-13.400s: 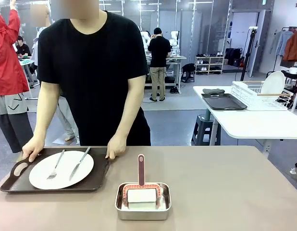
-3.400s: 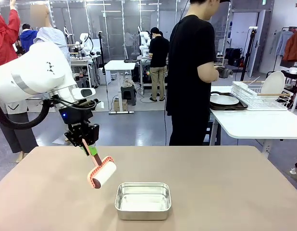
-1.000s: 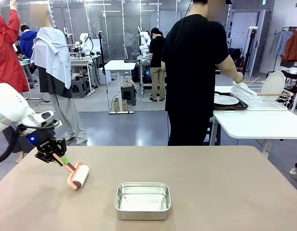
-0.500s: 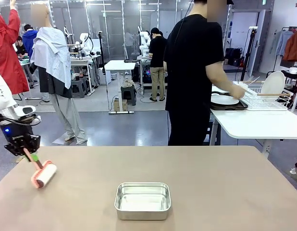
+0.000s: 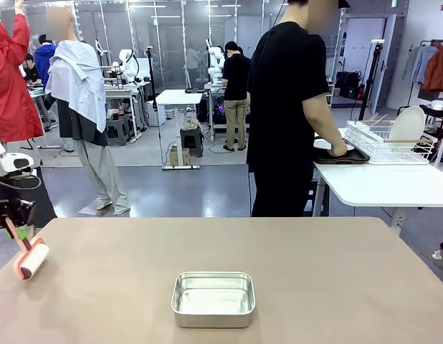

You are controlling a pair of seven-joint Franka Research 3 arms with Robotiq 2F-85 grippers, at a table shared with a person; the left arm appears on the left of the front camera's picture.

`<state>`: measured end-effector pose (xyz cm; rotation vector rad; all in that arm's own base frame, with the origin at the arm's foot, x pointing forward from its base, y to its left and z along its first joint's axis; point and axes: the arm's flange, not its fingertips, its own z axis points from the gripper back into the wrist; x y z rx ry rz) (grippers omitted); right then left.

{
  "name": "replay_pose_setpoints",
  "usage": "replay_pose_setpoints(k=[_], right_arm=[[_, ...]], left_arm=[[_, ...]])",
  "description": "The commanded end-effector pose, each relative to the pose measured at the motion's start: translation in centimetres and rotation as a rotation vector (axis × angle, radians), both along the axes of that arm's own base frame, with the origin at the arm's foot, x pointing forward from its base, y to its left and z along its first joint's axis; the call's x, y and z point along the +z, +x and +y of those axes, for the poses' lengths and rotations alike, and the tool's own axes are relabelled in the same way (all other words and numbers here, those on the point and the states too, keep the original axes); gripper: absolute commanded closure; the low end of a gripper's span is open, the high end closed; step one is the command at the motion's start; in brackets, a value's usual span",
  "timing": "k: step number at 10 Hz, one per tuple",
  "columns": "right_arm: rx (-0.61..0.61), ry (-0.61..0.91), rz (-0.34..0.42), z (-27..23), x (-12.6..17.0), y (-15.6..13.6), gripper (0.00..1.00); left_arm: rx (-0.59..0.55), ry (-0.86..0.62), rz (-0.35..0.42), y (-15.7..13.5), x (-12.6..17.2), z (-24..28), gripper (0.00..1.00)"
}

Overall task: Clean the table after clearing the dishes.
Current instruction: When the right (or left) Handle tray is removed, use the right hand (or left hand) to clean the right (or left) side of the table with the Lint Roller.

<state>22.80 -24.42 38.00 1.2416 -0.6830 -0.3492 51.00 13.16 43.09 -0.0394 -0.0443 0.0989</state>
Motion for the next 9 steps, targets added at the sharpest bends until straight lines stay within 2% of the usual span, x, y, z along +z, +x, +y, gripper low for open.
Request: replay_pose_setpoints(k=[1,3,5,9], right_arm=[[-0.001,0.003,-0.017,0.5,0.0,-0.1,0.00],[-0.001,0.003,-0.017,0.5,0.0,-0.1,0.00],[-0.001,0.003,-0.017,0.5,0.0,-0.1,0.00],[-0.001,0.003,-0.017,0.5,0.0,-0.1,0.00]], left_arm=[[-0.003,0.042,-0.055,-2.3,3.7,-1.4,0.79],[-0.027,0.081,-0.165,-5.1,10.6,-2.0,0.79],[-0.020,0.090,-0.227,-6.4,14.0,-1.9,0.79],[-0.041,0.073,-0.228,-5.8,14.3,-1.8,0.79]])
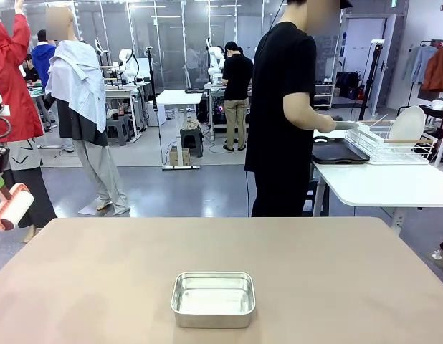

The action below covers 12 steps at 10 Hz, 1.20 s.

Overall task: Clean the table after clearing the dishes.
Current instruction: When the right (or left) Handle tray is removed, use the right hand (or left hand) to clean the right (or left) side of the table with the Lint Roller, then place the Lint Roller back on top of the Airtight Container.

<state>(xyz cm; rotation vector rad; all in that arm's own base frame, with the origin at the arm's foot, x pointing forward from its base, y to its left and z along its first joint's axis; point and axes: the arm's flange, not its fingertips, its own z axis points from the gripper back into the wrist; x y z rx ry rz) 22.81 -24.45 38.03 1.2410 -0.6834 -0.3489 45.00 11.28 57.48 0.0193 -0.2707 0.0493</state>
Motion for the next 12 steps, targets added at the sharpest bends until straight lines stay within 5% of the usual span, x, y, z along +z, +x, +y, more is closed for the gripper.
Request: replay_pose_setpoints(k=[1,8,10,12], right_arm=[[-0.001,0.004,-0.017,0.5,0.0,-0.1,0.00],[-0.001,0.004,-0.017,0.5,0.0,-0.1,0.00],[-0.001,0.004,-0.017,0.5,0.0,-0.1,0.00],[-0.001,0.004,-0.017,0.5,0.0,-0.1,0.00]], left_arm=[[0.002,0.002,-0.004,0.2,-0.1,0.1,0.79],[0.000,-0.001,0.010,0.3,-0.5,0.0,0.79],[-0.287,0.191,-0.120,3.3,5.0,-5.5,0.79],[-0.573,0.371,-0.234,4.6,11.4,-16.2,0.79]])
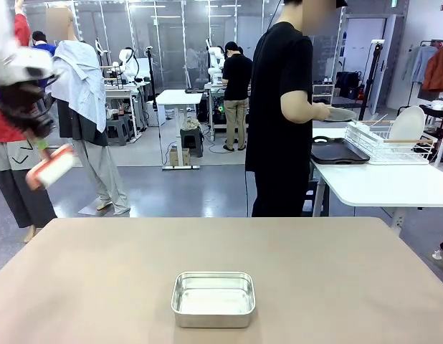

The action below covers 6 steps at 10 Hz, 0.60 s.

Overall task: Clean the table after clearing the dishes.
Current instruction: Place the Lint Roller back on top of the Airtight Container.

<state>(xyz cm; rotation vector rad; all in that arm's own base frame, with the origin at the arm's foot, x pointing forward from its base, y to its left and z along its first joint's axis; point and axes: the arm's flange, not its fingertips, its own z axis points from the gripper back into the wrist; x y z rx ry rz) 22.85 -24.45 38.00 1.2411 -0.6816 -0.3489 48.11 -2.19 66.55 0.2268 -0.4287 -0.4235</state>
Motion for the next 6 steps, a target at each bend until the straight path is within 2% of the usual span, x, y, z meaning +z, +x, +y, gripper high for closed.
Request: replay_pose_setpoints(k=[1,4,6], right_arm=[[-0.002,0.004,-0.018,0.5,0.0,-0.2,0.00],[-0.002,0.004,-0.018,0.5,0.0,-0.2,0.00],[-0.002,0.004,-0.018,0.5,0.0,-0.2,0.00]], left_arm=[[-0.280,0.127,-0.139,0.7,3.8,-7.1,0.79],[-0.778,0.181,-0.030,-5.5,2.2,-18.4,0.79],[-0.986,0.177,0.100,-9.1,-1.3,-22.0,0.79]])
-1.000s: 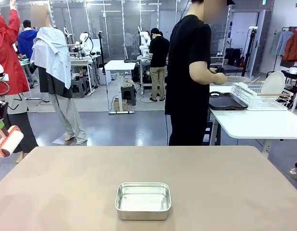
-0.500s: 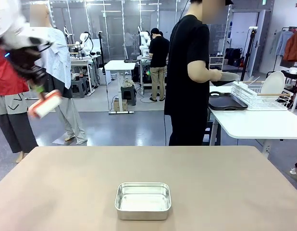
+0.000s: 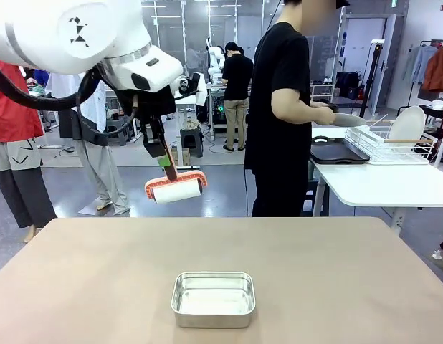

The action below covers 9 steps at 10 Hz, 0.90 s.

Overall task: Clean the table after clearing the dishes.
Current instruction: Place the Lint Roller back on top of the Airtight Container.

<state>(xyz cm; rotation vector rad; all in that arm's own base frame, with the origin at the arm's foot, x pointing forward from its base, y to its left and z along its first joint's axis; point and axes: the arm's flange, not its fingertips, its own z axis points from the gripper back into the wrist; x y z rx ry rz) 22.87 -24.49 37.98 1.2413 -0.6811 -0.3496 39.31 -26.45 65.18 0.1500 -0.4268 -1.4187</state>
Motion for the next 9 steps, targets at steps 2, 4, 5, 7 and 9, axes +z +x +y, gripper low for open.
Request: replay_pose_setpoints(k=[2,4,5,7,9], right_arm=[[-0.001,0.004,-0.019,0.6,0.0,-0.2,0.00],[-0.001,0.004,-0.019,0.6,0.0,-0.2,0.00],[-0.001,0.004,-0.019,0.6,0.0,-0.2,0.00],[-0.001,0.004,-0.019,0.6,0.0,-0.2,0.00],[-0.001,0.004,-0.019,0.6,0.0,-0.2,0.00]], left_arm=[[-0.162,0.087,0.191,-3.4,-4.9,-0.4,0.79],[-0.089,0.101,0.129,-2.9,-2.9,0.4,0.79],[-0.096,0.063,0.128,-2.0,-3.9,-1.0,0.79],[-0.096,0.063,0.128,-2.0,-3.9,-1.0,0.79],[-0.100,0.076,0.147,-2.2,-4.4,-1.0,0.79]])
